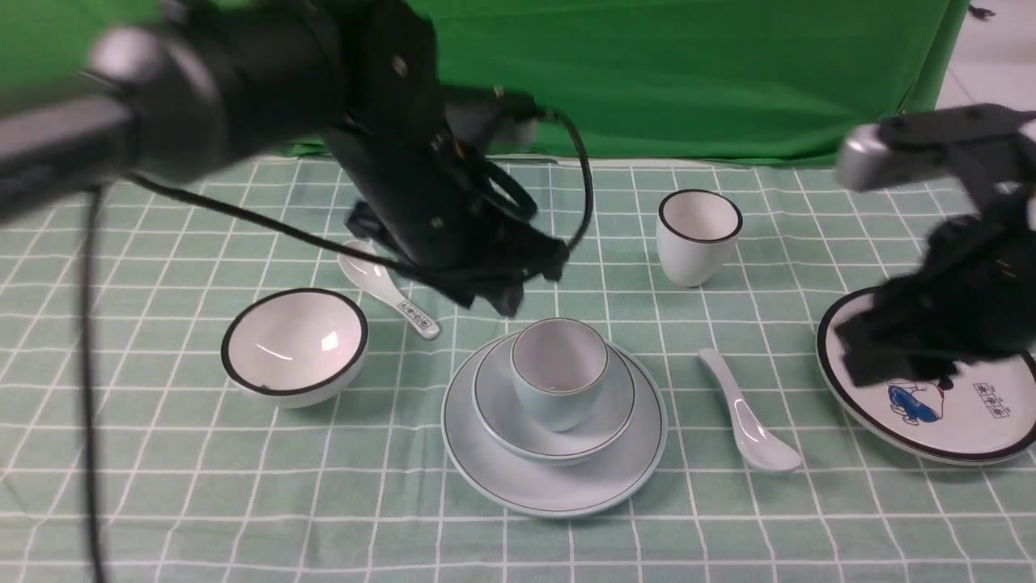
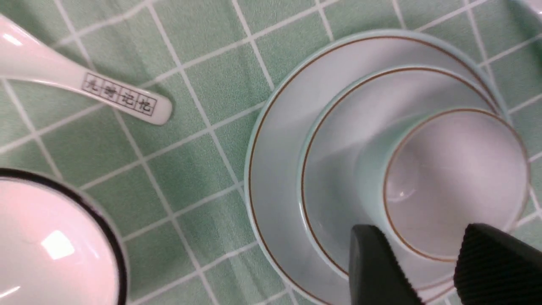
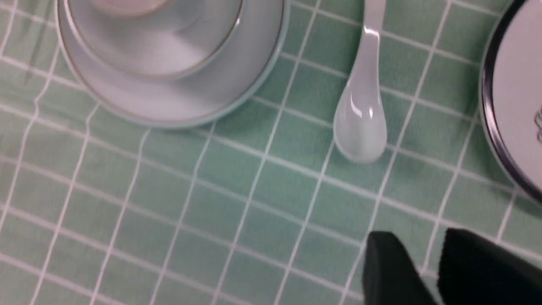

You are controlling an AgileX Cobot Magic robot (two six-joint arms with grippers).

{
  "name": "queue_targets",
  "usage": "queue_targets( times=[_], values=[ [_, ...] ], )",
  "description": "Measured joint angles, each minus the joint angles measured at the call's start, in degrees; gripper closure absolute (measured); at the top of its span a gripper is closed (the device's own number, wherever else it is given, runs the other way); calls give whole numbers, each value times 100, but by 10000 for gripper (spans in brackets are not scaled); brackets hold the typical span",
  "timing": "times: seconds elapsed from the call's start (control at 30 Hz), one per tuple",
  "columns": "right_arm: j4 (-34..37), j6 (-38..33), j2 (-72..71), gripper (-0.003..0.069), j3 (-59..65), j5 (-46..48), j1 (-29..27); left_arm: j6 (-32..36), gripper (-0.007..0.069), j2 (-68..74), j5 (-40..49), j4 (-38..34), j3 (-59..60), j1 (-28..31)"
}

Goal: Place the bowls on the plates on the blue tablecloth, put the cups on the bowls, and place the spoons in the cups.
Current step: 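Move the gripper down to the white spoon beside the saucer, then move the spoon over the cup on the plates and lower it into the cup with the right gripper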

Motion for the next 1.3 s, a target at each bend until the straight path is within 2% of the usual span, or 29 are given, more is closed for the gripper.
queue_targets(
  times=[0.1,0.17,0.3,0.5,0.73,0.8,0.87,0.93,0.97,1.17,1.3],
  values=[
    [0,-24,787,278,-436,-92,0,-10,547,-861,-7,54,380,0],
    [-2,-123,1495,238,-790,-192,0,-124,599,-1634,-143,58,921,0],
    [-28,-162,2276,228,-1224,-410,0,-292,619,-2755,-479,66,1998,0],
    [-74,-156,3380,228,-1704,-763,-26,-1001,622,-4371,-728,304,3672,0],
    [-184,-108,3938,228,-1734,-869,-187,-1338,622,-5409,-721,310,4337,0],
    [-214,-108,4019,255,-1734,-888,-198,-1351,622,-5603,-716,310,4394,0],
    [-214,-120,4043,321,-1734,-902,-198,-1351,622,-5678,-716,310,4399,0],
    [-209,-156,4049,456,-1734,-907,-198,-1356,619,-5709,-721,310,4399,0],
    [-216,-167,4035,501,-1734,-895,-198,-1356,617,-5714,-721,310,4399,0],
    [-92,-225,3146,489,-1702,-835,-159,-1356,616,-5714,-771,484,4405,0],
    [122,-332,1985,489,-1255,-2051,163,-1473,616,-5714,-936,606,4405,0]
  ],
)
